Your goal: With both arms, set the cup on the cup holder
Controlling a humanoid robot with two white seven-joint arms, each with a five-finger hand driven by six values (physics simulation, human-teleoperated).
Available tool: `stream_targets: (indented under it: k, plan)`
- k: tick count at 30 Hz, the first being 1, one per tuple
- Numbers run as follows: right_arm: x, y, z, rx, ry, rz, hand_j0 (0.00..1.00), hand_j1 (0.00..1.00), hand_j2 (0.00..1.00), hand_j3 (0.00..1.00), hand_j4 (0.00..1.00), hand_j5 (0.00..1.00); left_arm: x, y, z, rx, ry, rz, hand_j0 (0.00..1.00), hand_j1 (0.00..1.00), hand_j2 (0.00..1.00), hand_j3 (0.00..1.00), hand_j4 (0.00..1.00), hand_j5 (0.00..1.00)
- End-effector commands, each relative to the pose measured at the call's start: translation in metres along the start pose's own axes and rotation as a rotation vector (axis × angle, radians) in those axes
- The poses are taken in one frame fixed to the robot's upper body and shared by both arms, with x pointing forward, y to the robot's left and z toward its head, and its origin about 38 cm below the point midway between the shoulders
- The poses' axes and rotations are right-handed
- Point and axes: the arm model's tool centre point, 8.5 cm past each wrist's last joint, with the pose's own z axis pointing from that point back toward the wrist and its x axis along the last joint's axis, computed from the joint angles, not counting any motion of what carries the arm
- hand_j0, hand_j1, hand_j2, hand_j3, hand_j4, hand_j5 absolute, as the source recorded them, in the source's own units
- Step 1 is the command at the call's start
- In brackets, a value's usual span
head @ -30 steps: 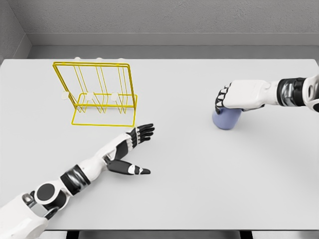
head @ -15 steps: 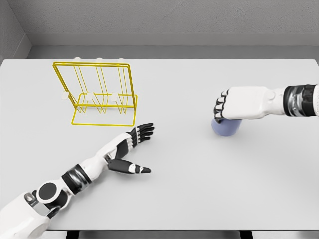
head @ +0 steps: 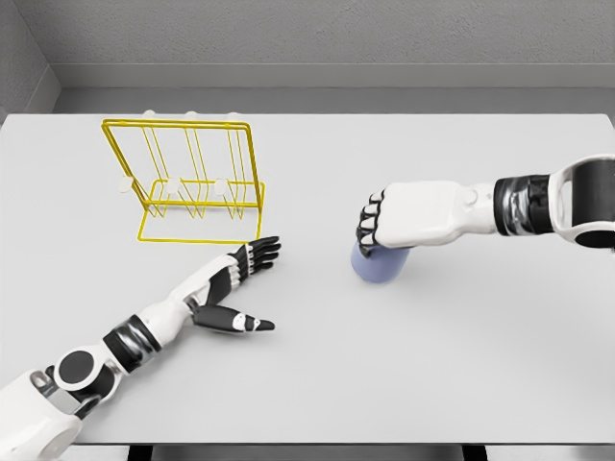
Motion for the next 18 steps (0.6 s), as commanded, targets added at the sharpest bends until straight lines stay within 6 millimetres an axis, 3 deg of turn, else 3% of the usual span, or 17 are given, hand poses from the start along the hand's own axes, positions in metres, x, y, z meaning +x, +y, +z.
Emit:
stream_targets:
  k: [1,12,18]
  plan:
    - [0.005,-0.004,-0.010,-0.017,-0.027,-0.004,0.62,0.62,0.62,0.62,0.62,0.62,0.003,0.003,0.001,0.004,-0.004,-0.005,1.00,1.00,1.00,1.00,1.00,1.00]
    - [0.022,-0.025,-0.045,-0.088,-0.109,0.011,0.62,0.62,0.62,0.62,0.62,0.62,0.006,0.008,0.003,0.016,-0.012,-0.010,1.00,1.00,1.00,1.00,1.00,1.00]
    - [0.031,-0.021,-0.055,-0.077,-0.145,0.008,0.62,0.62,0.62,0.62,0.62,0.62,0.006,0.008,0.003,0.017,-0.011,-0.010,1.00,1.00,1.00,1.00,1.00,1.00]
